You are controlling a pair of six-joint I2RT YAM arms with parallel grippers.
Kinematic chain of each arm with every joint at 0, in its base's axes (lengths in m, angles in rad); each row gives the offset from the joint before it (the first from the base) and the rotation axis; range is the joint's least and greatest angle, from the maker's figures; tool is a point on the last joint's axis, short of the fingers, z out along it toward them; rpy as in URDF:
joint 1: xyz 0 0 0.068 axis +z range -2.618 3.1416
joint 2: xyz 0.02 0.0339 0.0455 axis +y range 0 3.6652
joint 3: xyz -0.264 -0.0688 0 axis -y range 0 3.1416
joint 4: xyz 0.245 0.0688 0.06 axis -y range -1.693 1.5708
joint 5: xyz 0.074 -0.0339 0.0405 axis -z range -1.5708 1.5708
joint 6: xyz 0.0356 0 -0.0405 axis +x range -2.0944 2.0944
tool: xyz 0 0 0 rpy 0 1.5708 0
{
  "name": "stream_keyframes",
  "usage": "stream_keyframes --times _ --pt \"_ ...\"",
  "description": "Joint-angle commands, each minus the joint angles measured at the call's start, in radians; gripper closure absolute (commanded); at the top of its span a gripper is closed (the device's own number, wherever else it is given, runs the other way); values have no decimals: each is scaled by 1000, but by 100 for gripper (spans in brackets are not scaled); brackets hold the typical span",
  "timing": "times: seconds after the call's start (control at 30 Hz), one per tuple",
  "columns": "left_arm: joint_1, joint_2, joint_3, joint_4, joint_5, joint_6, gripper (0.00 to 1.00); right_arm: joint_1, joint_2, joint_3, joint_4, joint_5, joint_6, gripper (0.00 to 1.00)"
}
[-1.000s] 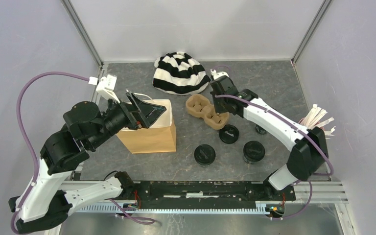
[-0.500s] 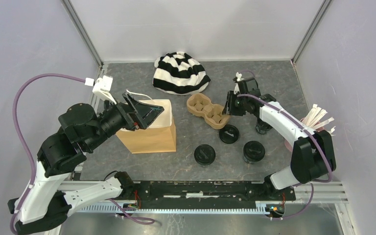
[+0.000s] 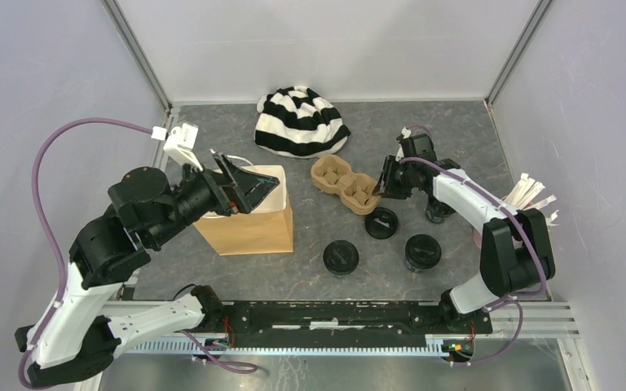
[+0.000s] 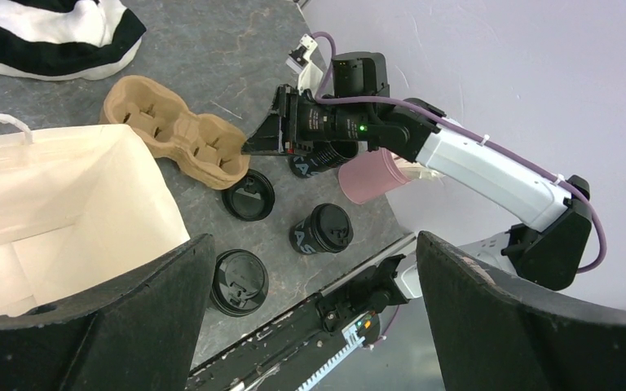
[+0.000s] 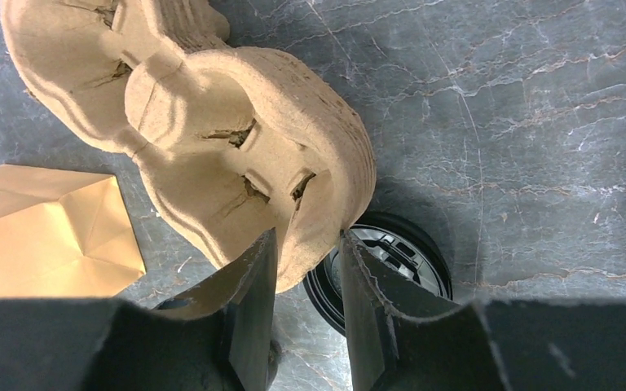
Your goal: Pack the takeout coffee
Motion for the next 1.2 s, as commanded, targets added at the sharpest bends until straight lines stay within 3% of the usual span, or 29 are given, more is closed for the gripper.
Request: stream_keyframes --times 0.0,0.4,0.73,1.17 --pt "3 10 32 18 6 33 2 -6 6 -2 31 46 24 60" --pt "3 21 33 19 9 33 2 -8 33 6 62 29 32 62" --pt "3 27 34 24 14 33 2 -11 -5 12 88 0 55 69" --pt "3 35 34 28 19 35 2 -20 -89 -21 247 -84 150 69"
